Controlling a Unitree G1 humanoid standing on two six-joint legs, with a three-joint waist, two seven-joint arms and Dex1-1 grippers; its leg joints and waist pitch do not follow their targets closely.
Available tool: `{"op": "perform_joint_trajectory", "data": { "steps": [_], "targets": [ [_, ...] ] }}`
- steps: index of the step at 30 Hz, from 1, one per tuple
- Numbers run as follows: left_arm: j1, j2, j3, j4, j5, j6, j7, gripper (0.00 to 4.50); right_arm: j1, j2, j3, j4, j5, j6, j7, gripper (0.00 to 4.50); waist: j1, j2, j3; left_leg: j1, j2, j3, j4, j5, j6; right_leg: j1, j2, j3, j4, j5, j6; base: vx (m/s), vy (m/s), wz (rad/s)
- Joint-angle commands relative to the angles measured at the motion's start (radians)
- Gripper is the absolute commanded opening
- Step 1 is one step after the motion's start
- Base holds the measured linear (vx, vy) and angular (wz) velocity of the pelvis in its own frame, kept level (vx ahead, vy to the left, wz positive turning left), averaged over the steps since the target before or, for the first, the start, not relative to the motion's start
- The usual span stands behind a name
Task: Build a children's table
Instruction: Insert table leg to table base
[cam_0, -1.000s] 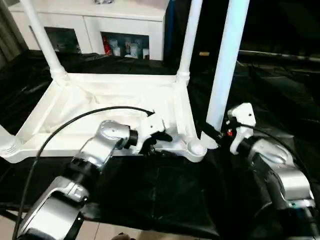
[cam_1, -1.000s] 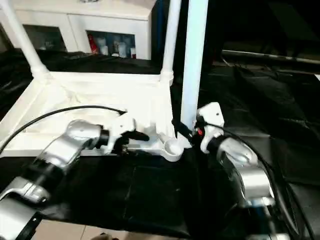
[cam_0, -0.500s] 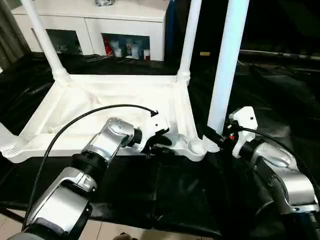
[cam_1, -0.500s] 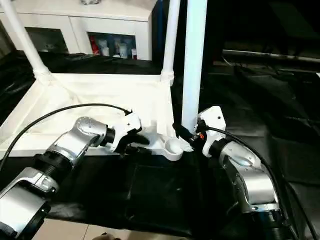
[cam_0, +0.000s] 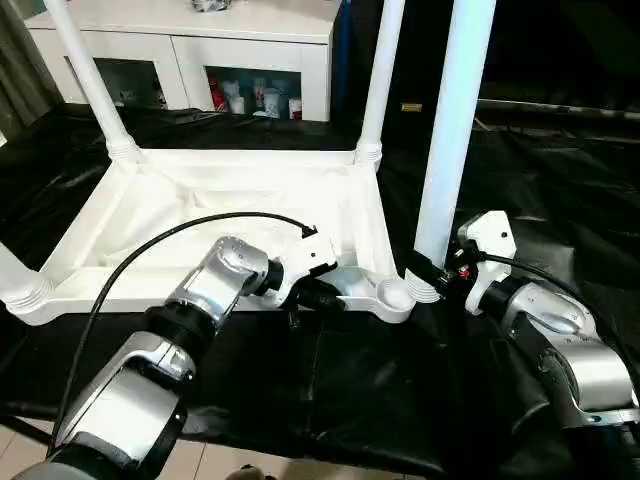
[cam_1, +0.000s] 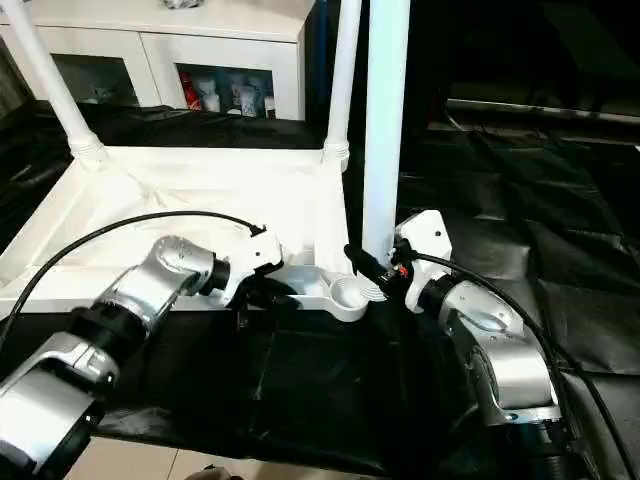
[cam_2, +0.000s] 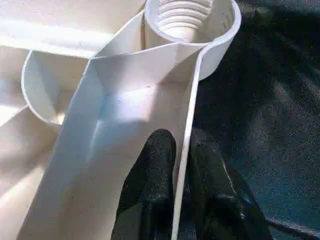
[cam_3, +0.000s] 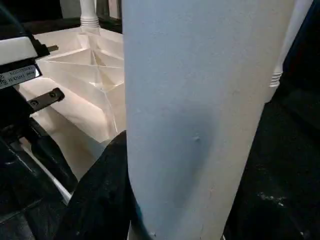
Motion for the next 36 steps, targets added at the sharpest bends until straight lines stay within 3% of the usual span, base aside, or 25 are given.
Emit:
{"op": "perform_joint_trajectory", "data": {
  "steps": [1, 5, 6, 7, 9, 11, 12, 13, 14, 18, 21, 24, 26, 29, 30, 34, 36],
  "targets": [
    [-0.017, 0.003, 0.017, 0.008, 0.003, -0.012, 0.007, 0.3, -0.027, 0.002, 0.01, -0.016, 0.008, 0.013, 0.005, 1.91, 0.003, -0.014, -0.072, 0.006, 0.042, -0.019, -0.064, -0.139, 0.061, 0.058, -0.098, 0.061, -0.089, -0.245, -0.15, 0.0, 0.0, 0.0],
    [0.005, 0.008, 0.032, -0.007, -0.013, 0.0, -0.01, 0.08, -0.04, 0.012, 0.015, -0.002, 0.028, 0.025, 0.022, 1.91, 0.004, -0.024, -0.073, 0.001, 0.043, -0.019, -0.063, -0.106, 0.072, 0.06, -0.102, 0.061, -0.081, -0.235, -0.146, 0.0, 0.0, 0.0],
    [0.006, 0.008, 0.034, -0.007, -0.016, 0.001, -0.013, 0.04, -0.044, 0.014, 0.015, 0.001, 0.031, 0.027, 0.024, 1.91, 0.005, -0.021, -0.074, 0.003, 0.044, -0.019, -0.063, -0.103, 0.073, 0.057, -0.102, 0.062, -0.081, -0.228, -0.149, 0.0, 0.0, 0.0],
    [0.023, 0.013, 0.032, -0.017, -0.017, -0.001, -0.019, 0.03, -0.053, 0.022, 0.016, 0.009, 0.043, 0.031, 0.033, 1.91, 0.003, -0.029, -0.074, 0.003, 0.044, -0.017, -0.063, -0.101, 0.076, 0.057, -0.101, 0.062, -0.081, -0.219, -0.151, 0.0, 0.0, 0.0],
    [0.071, 0.032, 0.023, -0.06, -0.016, 0.002, -0.032, 0.0, -0.073, 0.049, 0.007, 0.023, 0.088, 0.062, 0.049, 1.91, 0.001, -0.032, -0.076, 0.0, 0.048, -0.02, -0.064, -0.089, 0.083, 0.059, -0.105, 0.063, -0.07, -0.173, -0.17, 0.0, 0.0, 0.0],
    [0.091, 0.04, 0.024, -0.088, -0.02, 0.004, -0.038, 0.0, -0.082, 0.056, 0.006, 0.024, 0.106, 0.084, 0.055, 1.91, 0.0, -0.024, -0.074, 0.004, 0.048, -0.017, -0.063, -0.09, 0.086, 0.054, -0.103, 0.064, -0.074, -0.179, -0.173, 0.0, 0.0, 0.0],
    [0.111, 0.05, 0.033, -0.126, -0.031, 0.019, -0.043, 0.0, -0.092, 0.059, 0.01, 0.023, 0.123, 0.114, 0.069, 1.91, 0.002, -0.037, -0.073, 0.005, 0.05, -0.017, -0.066, -0.087, 0.083, 0.055, -0.103, 0.064, -0.07, -0.182, -0.172, 0.0, 0.0, 0.0],
    [0.125, 0.055, 0.041, -0.151, -0.039, 0.025, -0.04, 0.0, -0.096, 0.057, 0.016, 0.021, 0.134, 0.135, 0.084, 1.91, 0.002, -0.033, -0.073, 0.004, 0.051, -0.018, -0.066, -0.082, 0.083, 0.056, -0.105, 0.064, -0.068, -0.181, -0.173, 0.0, 0.0, 0.0],
    [0.137, 0.059, 0.053, -0.171, -0.047, 0.027, -0.032, 0.0, -0.1, 0.055, 0.026, 0.025, 0.138, 0.149, 0.102, 1.91, 0.001, -0.039, -0.07, 0.004, 0.05, -0.014, -0.066, -0.088, 0.082, 0.052, -0.103, 0.065, -0.074, -0.197, -0.164, 0.0, 0.0, 0.0],
    [0.188, 0.078, 0.073, -0.236, -0.058, 0.019, -0.02, 0.0, -0.108, 0.027, 0.087, 0.064, 0.079, 0.151, 0.13, 1.91, -0.004, -0.042, -0.067, 0.002, 0.048, -0.015, -0.069, -0.106, 0.064, 0.053, -0.104, 0.064, -0.077, -0.246, -0.144, 0.0, 0.0, 0.0],
    [0.215, 0.096, 0.074, -0.275, -0.052, 0.013, -0.023, 0.0, -0.113, 0.015, 0.091, 0.076, 0.074, 0.169, 0.124, 1.91, -0.005, -0.042, -0.064, 0.003, 0.046, -0.014, -0.069, -0.116, 0.054, 0.05, -0.104, 0.065, -0.084, -0.307, -0.122, 0.0, 0.0, 0.0],
    [0.219, 0.103, 0.073, -0.289, -0.05, 0.021, -0.025, 0.0, -0.114, 0.008, 0.087, 0.074, 0.078, 0.179, 0.123, 1.91, -0.005, -0.04, -0.065, 0.004, 0.046, -0.015, -0.07, -0.114, 0.053, 0.049, -0.102, 0.065, -0.083, -0.308, -0.113, 0.0, 0.0, 0.0],
    [0.224, 0.113, 0.075, -0.316, -0.053, 0.034, -0.035, 0.0, -0.118, 0.009, 0.074, 0.099, 0.067, 0.167, 0.11, 1.91, -0.004, -0.032, -0.068, 0.006, 0.048, -0.016, -0.069, -0.103, 0.051, 0.048, -0.103, 0.067, -0.077, -0.268, -0.125, 0.0, 0.0, 0.0],
    [0.23, 0.114, 0.077, -0.338, -0.056, 0.046, -0.04, 0.0, -0.124, 0.014, 0.074, 0.117, 0.065, 0.162, 0.107, 1.91, -0.006, -0.035, -0.07, 0.004, 0.047, -0.014, -0.068, -0.095, 0.056, 0.051, -0.101, 0.067, -0.073, -0.21, -0.147, 0.0, 0.0, 0.0],
    [0.235, 0.116, 0.077, -0.35, -0.055, 0.05, -0.04, 0.0, -0.128, 0.027, 0.071, 0.129, 0.072, 0.166, 0.104, 1.91, -0.004, -0.026, -0.07, 0.004, 0.046, -0.016, -0.067, -0.094, 0.056, 0.052, -0.103, 0.067, -0.072, -0.205, -0.151, 0.0, 0.0, 0.0],
    [0.225, 0.111, 0.078, -0.342, -0.048, 0.041, -0.03, 0.0, -0.127, 0.06, 0.069, 0.166, 0.09, 0.176, 0.102, 1.91, -0.014, -0.034, -0.07, 0.004, 0.046, -0.016, -0.068, -0.112, 0.052, 0.053, -0.101, 0.065, -0.076, -0.221, -0.158, 0.0, 0.0, 0.0],
    [0.219, 0.109, 0.08, -0.337, -0.047, 0.041, -0.025, 0.0, -0.122, 0.065, 0.073, 0.182, 0.092, 0.175, 0.107, 1.91, -0.016, -0.032, -0.069, 0.005, 0.046, -0.016, -0.068, -0.123, 0.05, 0.051, -0.101, 0.065, -0.078, -0.238, -0.155, 0.0, 0.0, 0.0]
  ]
}}
